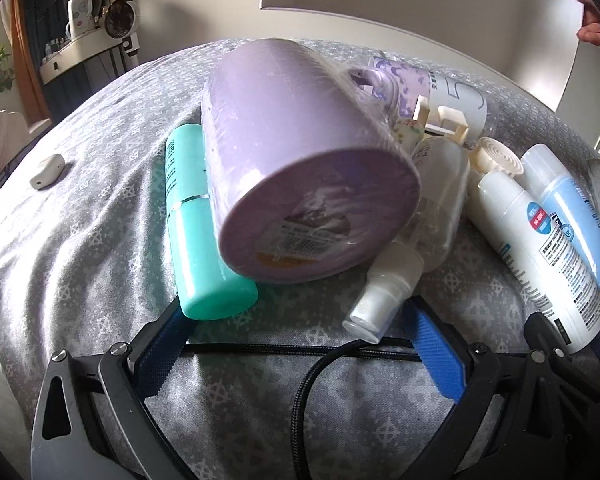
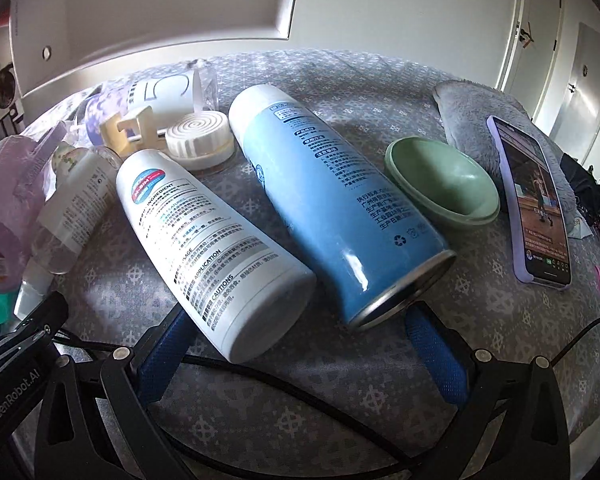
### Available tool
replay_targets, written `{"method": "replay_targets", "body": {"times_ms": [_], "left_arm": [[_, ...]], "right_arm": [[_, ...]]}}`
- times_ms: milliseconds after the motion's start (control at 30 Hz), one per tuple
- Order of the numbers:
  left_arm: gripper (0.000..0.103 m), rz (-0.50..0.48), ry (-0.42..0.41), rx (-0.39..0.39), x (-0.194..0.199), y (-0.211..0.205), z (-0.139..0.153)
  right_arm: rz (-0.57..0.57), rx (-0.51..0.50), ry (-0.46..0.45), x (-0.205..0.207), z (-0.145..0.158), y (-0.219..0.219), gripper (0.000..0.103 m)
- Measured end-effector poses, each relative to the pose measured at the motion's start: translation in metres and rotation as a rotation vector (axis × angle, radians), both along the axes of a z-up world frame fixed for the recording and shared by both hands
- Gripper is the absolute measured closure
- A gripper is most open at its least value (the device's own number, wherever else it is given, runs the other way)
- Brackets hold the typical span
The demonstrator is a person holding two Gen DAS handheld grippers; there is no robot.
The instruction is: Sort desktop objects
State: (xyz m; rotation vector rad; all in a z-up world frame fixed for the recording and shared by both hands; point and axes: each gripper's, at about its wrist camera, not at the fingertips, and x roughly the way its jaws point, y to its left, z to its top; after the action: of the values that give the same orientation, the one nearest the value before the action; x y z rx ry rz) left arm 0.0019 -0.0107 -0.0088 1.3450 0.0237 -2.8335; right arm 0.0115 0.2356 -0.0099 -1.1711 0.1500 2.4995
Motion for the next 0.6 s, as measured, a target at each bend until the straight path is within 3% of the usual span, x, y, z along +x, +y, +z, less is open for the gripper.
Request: {"method": "replay_targets", "body": {"times_ms": [600], "left_arm": [[0.000, 0.000, -0.001, -0.001, 0.000, 0.000, -0.002]], "right_arm": [[0.000, 0.001, -0.001, -0.009, 0.002, -0.013, 0.000]]}}
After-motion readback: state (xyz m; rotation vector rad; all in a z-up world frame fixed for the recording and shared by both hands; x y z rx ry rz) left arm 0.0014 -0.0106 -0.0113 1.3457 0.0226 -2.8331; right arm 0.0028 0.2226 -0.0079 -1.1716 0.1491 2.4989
